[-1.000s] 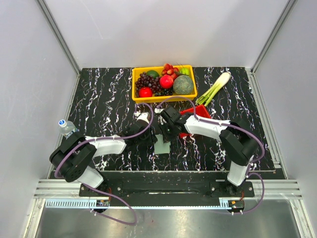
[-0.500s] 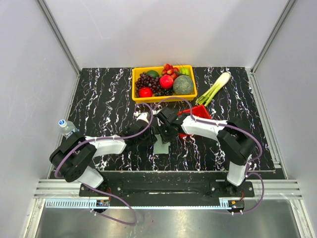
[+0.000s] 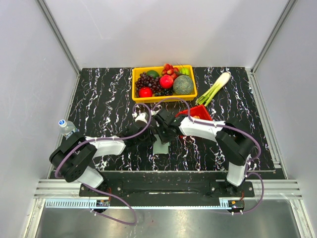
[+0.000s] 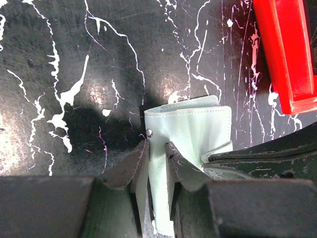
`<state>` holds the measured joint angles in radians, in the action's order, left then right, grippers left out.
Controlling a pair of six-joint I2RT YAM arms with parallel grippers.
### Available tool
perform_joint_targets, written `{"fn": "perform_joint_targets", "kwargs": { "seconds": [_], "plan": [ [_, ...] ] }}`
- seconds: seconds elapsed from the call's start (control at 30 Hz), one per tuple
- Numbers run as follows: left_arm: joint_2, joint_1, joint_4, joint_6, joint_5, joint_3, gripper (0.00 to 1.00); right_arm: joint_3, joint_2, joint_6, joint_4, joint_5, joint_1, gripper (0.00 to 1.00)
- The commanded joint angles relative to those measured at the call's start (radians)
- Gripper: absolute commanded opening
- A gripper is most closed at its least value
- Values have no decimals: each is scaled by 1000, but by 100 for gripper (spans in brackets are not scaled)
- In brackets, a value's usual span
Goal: Put the credit cards into the card holder
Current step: Close the card holder at the center of the board.
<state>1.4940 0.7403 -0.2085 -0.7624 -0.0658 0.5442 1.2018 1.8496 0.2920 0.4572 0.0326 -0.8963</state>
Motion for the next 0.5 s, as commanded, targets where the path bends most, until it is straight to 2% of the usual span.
{"fn": "perform_joint_targets", "kwargs": {
  "seconds": [0.0,0.23,0.47],
  "plan": [
    [3,10,-72,-34,27,-29,20,-62,134,82,-3,36,-41,0],
    [-12,10,-107,-54,23,-61,19,-93,155,171,-12,15,-46,0],
    [-12,11,-126,-64,23,-73,18,-174,96,205,-69,-28,-55,0]
  ]
}}
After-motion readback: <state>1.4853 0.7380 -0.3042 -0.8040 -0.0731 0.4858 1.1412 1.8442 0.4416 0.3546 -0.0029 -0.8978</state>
